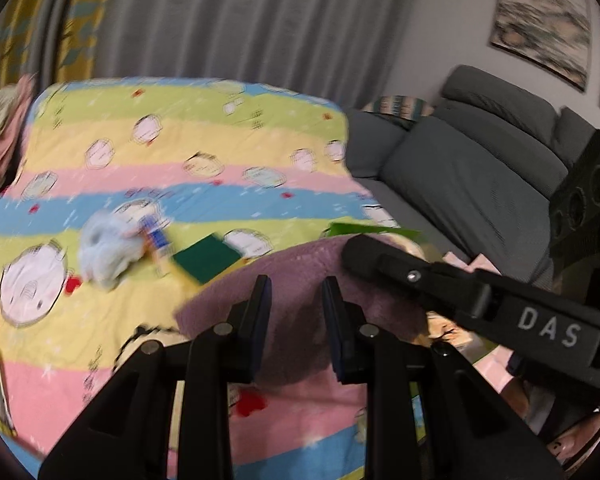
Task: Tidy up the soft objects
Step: 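Carry the mauve cloth with the right gripper over the green box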
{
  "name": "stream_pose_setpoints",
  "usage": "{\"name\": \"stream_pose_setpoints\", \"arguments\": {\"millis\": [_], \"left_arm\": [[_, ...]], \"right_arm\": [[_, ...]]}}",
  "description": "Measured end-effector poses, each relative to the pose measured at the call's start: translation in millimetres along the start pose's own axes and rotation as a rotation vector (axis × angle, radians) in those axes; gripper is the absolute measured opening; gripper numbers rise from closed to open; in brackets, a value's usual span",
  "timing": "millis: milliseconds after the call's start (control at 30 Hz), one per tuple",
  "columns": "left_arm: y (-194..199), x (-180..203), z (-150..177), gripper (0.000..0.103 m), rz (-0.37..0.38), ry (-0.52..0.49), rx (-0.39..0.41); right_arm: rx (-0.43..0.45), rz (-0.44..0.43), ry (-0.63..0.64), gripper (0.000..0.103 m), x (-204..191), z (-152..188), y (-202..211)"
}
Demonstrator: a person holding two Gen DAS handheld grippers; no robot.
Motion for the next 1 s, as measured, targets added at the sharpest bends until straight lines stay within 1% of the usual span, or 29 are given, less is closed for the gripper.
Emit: {"name": "stream_pose_setpoints", "arguments": {"millis": [100, 167, 267, 433, 500, 567, 667, 733, 833, 933, 1000], "left_arm": [[-7, 31, -7, 0.023, 0.054, -0.042, -0.005], [-15, 53, -9, 0.023, 0.092, -0.065, -0.014], [-31, 84, -11, 0.023, 0.134, -0.099, -0.035], [-57, 126, -8, 0.023, 0.216, -0.129, -0.076], [-67, 135, -6, 0.023, 0.236, -0.133, -0.091], [-77, 142, 0, 0.023, 0.233, -0.133, -0.116], [-89, 146, 7, 0.023, 0.233, -0.129, -0.146], [-97, 147, 13, 0.023, 0.229, -0.127, -0.171], [-108, 147, 22, 0.023, 0.208, -0.126, -0.202], [-116, 143, 31, 0.025, 0.184, -0.127, -0.233], [-119, 140, 34, 0.025, 0.189, -0.108, -0.251]], "right_arm": [[0.098, 0.027, -0.052, 0.008, 18, -17, 32], [0.145, 0.048, -0.076, 0.008, 30, -25, 49], [0.215, 0.123, -0.113, 0.008, 54, -34, 75], [0.281, 0.18, -0.184, 0.008, 92, -42, 106], [0.297, 0.2, -0.213, 0.008, 108, -45, 115], [0.313, 0.228, -0.247, 0.008, 126, -46, 121], [0.322, 0.283, -0.288, 0.008, 148, -45, 127], [0.309, 0.287, -0.308, 0.008, 159, -44, 125], [0.253, 0.337, -0.327, 0.008, 175, -41, 114], [0.208, 0.385, -0.354, 0.008, 191, -33, 103], [0.174, 0.402, -0.377, 0.008, 200, -27, 95]]}}
Point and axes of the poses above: each gripper's, at about its wrist camera, not at the fingertips, and y roughly against the way its jaws point, x to its right, z to its underside, the point moved 6 cm from there along -y, roughly the way its jaws point, and after that the axes turned 2 degrees about x, right-handed, at the moved point
